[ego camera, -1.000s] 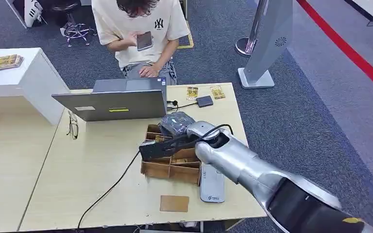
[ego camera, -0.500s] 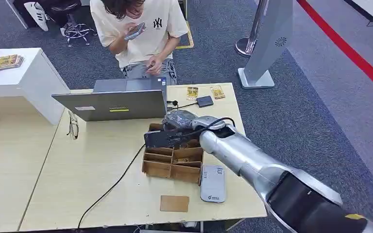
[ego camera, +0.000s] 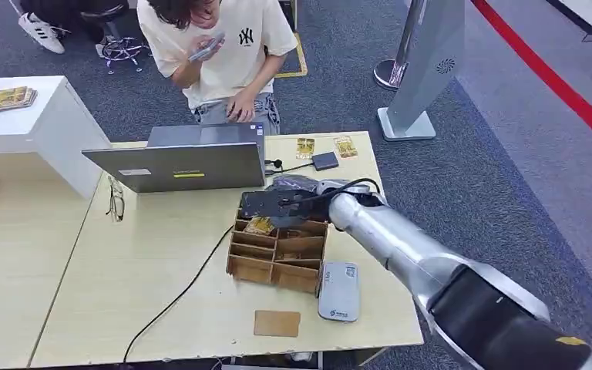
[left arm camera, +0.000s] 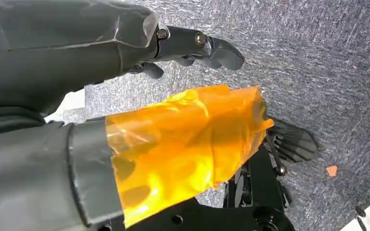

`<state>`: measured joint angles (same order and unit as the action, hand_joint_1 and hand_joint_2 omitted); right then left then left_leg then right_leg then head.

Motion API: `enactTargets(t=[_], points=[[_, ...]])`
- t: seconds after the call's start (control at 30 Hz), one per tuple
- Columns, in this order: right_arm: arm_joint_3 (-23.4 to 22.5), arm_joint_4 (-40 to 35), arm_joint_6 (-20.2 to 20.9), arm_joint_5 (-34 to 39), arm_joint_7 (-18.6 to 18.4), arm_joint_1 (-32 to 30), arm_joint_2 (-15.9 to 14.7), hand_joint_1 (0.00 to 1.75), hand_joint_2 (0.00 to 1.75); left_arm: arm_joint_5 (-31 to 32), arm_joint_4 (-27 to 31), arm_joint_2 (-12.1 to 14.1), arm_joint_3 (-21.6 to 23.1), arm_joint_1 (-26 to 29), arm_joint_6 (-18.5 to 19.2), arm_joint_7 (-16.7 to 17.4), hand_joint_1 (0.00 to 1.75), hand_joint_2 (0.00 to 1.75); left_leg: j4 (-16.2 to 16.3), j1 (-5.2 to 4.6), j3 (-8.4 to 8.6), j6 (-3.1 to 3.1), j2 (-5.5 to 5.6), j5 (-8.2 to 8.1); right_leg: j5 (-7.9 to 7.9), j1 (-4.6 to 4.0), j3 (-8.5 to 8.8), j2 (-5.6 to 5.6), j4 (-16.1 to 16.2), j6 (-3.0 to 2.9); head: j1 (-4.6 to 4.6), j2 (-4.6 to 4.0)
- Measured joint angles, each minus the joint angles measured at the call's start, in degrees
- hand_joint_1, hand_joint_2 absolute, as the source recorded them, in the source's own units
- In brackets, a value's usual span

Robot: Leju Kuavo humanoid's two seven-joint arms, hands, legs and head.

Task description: Pass the card to the sensor for recognition and then transmit it.

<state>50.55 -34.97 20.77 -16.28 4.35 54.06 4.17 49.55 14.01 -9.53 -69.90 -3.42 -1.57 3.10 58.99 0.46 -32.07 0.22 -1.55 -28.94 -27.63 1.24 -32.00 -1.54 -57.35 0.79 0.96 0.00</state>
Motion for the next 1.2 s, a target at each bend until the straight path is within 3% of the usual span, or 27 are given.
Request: enactTargets(t=[0.27, 0.63, 1.2], points=[[-2.1, 0.9, 2.9, 7.2, 1.7, -0.1, -1.6, 1.75, 1.75, 0.5, 0.0, 0.4, 0.0, 0.0, 0.2, -0.2, 0.00, 0.00, 0.0, -0.02, 0.00, 0.00, -0.02, 0.00, 0.00, 0.00, -0.01, 0.02, 0.0, 0.00, 0.00, 0.00], [-5.2, 0.2, 2.4, 15.2, 2.2, -1.6, -3.4, 1.75, 1.75, 0.7, 0.0, 0.4, 0.0, 0.0, 0.2, -0.5, 0.00, 0.00, 0.0, -0.03, -0.01, -0.01, -0.03, -0.01, 0.00, -0.01, -0.03, 0.03, 0.0, 0.00, 0.00, 0.00], [-7.5, -2.0, 2.5, 19.6, 2.2, -3.1, -5.9, 1.75, 1.75, 1.0, 0.0, 0.4, 0.1, 0.0, 0.3, -0.9, 0.00, 0.00, 0.0, -0.04, -0.02, -0.01, -0.03, -0.01, 0.01, -0.01, -0.04, 0.03, 0.0, 0.00, 0.00, 0.00]])
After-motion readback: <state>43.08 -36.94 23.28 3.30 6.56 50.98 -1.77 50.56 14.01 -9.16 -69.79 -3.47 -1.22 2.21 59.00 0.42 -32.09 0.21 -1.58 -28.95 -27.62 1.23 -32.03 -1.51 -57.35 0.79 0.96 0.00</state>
